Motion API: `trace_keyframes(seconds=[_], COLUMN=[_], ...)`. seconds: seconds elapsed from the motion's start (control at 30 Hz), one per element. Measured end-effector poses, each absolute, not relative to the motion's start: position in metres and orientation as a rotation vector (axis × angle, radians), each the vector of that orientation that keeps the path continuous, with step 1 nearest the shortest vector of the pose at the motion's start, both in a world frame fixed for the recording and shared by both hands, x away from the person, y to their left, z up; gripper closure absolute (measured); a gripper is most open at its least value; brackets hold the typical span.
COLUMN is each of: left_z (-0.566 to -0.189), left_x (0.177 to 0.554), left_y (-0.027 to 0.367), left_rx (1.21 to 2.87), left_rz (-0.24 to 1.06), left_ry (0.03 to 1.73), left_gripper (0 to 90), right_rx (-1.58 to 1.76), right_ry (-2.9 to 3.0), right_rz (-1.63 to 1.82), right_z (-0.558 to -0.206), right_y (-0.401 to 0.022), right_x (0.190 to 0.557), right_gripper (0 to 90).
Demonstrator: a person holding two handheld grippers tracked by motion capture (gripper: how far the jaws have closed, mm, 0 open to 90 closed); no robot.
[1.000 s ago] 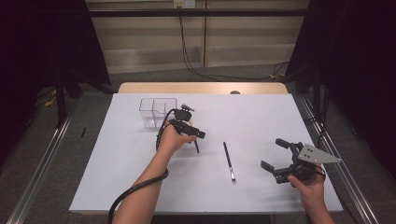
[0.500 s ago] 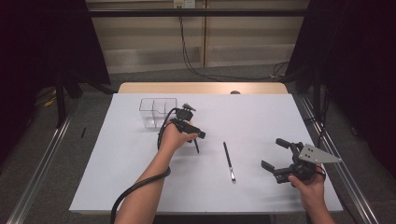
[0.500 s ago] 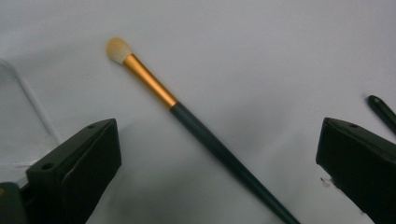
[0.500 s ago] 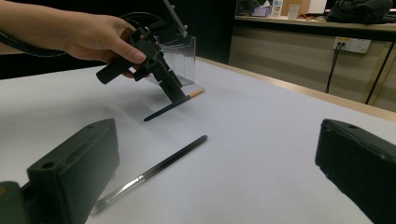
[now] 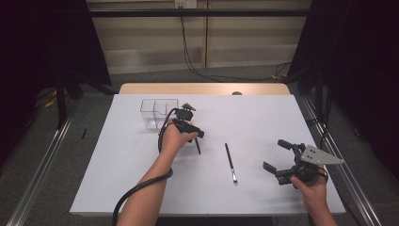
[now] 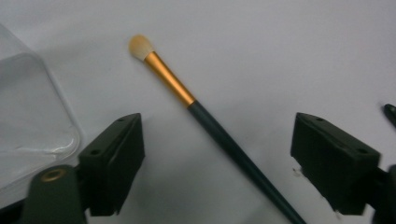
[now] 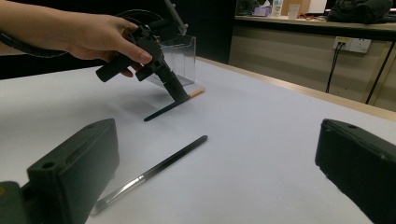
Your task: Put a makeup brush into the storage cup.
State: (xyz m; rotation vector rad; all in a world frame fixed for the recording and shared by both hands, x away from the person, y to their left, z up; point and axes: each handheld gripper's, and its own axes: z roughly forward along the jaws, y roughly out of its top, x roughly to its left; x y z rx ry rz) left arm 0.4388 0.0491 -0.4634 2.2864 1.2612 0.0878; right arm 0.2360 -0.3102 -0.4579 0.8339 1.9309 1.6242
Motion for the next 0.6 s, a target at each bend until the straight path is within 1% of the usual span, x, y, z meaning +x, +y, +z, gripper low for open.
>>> trace_keyframes(seconds=[0.3,0.33,0.57,0.6], left_z=[-0.462,-0.462,-0.461,-0.461], left_x=[0.439,0.439,0.438,0.438], left_y=[0.044,0.043,0.035,0.034], left_rx=[2.304,2.314,2.331,2.335], left_rz=[0.110,0.129,0.132,0.131], left_ry=[1.235,1.230,1.241,1.241], left_gripper=[37.4,39.1,44.9,47.2], right_rx=[0.832,0.832,0.835,0.835], right_ry=[1.931,1.931,1.935,1.935], right_rz=[1.625,1.626,1.625,1.624], right_z=[-0.458,-0.458,-0.458,-0.458], right_y=[-0.311,-0.311,-0.311,-0.311], right_x=[0.236,0.236,0.236,0.236], right_gripper=[0.0,0.0,0.0,0.0])
